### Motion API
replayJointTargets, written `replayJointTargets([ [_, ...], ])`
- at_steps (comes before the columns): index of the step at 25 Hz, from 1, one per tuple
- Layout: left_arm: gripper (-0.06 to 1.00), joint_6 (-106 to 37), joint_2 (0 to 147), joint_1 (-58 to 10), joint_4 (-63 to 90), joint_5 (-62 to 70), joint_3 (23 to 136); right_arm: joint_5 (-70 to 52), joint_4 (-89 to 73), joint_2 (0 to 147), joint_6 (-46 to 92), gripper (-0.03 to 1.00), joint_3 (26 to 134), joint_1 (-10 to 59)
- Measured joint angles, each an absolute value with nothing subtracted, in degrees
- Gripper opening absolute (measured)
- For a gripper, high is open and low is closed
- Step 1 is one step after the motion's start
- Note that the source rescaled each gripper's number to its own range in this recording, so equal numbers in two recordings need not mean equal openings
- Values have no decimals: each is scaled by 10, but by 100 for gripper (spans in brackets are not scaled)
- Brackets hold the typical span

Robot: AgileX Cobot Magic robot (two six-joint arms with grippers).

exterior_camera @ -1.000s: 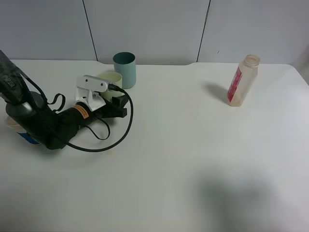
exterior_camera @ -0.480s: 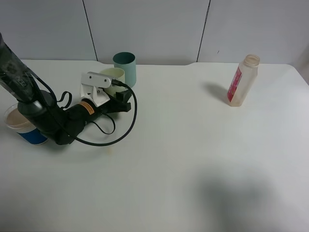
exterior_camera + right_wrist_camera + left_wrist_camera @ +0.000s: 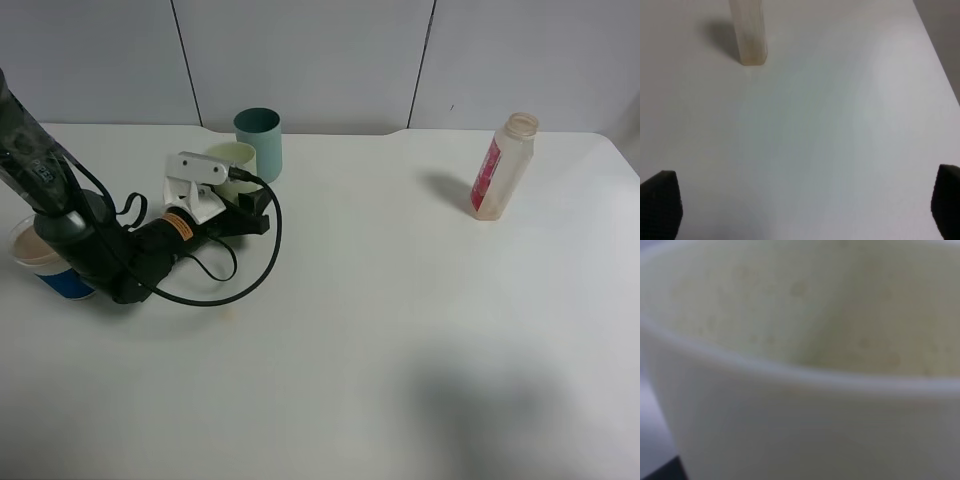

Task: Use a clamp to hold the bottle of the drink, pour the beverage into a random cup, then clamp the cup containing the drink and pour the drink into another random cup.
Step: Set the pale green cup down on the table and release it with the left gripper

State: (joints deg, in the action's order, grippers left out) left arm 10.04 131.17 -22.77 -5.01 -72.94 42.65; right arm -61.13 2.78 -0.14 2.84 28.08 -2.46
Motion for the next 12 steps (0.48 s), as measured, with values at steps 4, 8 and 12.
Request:
replayJointTargets([
  [4,13,103,1314,-228,-47,-711,414,-611,28,-1,28,100,281,-25],
  [8,17,103,1318,-229,-45,-712,403,-611,28,-1,28,100,281,-25],
  [12,28,104,1318,-229,-45,-713,402,-611,28,-1,28,100,281,-25],
])
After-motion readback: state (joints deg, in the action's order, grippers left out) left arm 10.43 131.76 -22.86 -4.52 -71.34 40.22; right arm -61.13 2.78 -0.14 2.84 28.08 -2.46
